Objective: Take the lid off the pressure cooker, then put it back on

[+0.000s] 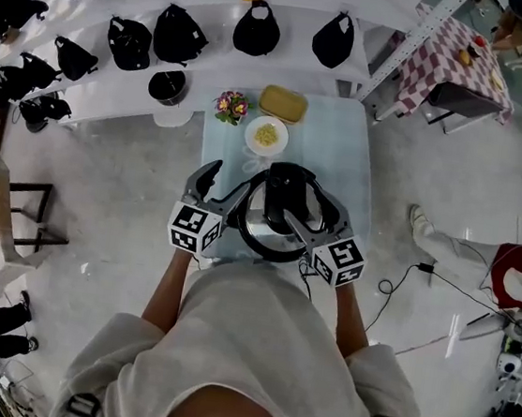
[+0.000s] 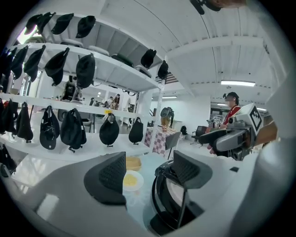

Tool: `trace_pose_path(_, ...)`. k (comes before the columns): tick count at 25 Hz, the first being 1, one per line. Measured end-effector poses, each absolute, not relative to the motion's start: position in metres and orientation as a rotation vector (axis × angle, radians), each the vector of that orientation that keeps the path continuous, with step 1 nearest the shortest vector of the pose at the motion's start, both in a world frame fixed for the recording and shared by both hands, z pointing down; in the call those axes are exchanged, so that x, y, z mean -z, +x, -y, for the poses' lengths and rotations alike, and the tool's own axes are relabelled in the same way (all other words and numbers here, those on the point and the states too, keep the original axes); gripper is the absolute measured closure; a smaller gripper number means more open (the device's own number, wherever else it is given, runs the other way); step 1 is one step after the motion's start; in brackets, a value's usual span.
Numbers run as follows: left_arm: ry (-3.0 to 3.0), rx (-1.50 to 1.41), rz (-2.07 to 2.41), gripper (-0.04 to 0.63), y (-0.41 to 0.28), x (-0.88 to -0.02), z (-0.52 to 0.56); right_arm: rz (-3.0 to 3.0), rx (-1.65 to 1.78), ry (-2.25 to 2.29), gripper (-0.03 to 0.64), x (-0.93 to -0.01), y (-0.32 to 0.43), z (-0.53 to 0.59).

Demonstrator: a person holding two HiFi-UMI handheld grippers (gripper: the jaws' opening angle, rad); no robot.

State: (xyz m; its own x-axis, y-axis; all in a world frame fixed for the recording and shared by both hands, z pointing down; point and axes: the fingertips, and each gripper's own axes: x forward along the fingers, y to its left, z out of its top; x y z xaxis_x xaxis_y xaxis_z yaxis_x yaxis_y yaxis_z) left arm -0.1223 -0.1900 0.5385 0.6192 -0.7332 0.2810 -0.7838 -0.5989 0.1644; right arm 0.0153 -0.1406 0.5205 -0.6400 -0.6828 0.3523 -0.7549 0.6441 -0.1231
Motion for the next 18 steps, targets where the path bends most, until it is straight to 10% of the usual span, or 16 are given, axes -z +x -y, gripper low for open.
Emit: trace_pose_path(18,2.554,-0.208,1.226,0.275,-0.148,-0.539,0.180,2.191,-0.063,0.307,0.308,-0.568,-0.027,0.106)
